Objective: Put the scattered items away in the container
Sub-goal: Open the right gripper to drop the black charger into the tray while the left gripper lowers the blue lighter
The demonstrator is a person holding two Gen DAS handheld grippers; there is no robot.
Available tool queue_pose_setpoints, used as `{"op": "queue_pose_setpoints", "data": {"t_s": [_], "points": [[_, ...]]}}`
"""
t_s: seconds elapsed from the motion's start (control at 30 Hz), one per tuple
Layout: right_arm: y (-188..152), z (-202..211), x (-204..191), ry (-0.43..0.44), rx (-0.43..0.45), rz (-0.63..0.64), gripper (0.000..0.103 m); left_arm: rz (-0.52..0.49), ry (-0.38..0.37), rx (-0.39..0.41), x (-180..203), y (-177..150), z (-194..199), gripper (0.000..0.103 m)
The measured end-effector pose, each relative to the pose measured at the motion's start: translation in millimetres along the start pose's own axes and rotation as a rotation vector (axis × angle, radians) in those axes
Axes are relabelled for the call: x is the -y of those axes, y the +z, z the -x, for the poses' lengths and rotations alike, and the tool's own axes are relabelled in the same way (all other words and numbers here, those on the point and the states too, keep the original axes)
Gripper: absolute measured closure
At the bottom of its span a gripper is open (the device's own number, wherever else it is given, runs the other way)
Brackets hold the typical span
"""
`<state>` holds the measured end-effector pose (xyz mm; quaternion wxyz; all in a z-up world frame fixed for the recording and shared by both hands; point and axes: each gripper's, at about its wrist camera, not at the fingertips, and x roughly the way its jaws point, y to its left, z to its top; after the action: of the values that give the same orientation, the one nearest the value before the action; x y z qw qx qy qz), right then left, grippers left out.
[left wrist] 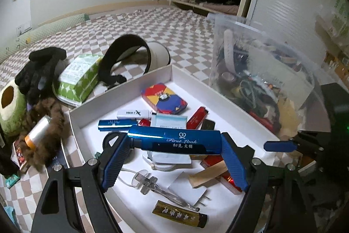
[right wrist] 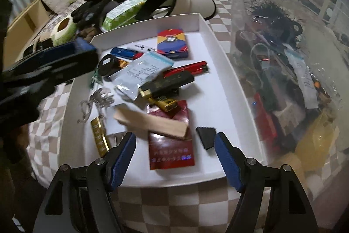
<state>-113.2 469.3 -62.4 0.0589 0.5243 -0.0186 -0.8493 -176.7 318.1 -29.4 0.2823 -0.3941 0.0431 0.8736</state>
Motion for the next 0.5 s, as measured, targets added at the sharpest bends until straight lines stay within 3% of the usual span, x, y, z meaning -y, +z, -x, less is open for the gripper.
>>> {"op": "queue_pose_setpoints", "data": {"t_s": [0.27, 0.37, 0.5], "points": [[-6, -3, -8, 0.029, 0.003, 0.004, 0.028, 0.012, 0.018, -0.08, -2, -12, -26, 0.02], [-7, -3, -8, 0.035, 0.005, 0.0, 0.028, 0.013, 0.017, -0.095, -1, -15, -31, 0.007], [-9, -4, -8, 0.041, 0.006, -0.007, 0.028, 0.015, 0.018, -0.107, -1, -18, -34, 0.006]]}}
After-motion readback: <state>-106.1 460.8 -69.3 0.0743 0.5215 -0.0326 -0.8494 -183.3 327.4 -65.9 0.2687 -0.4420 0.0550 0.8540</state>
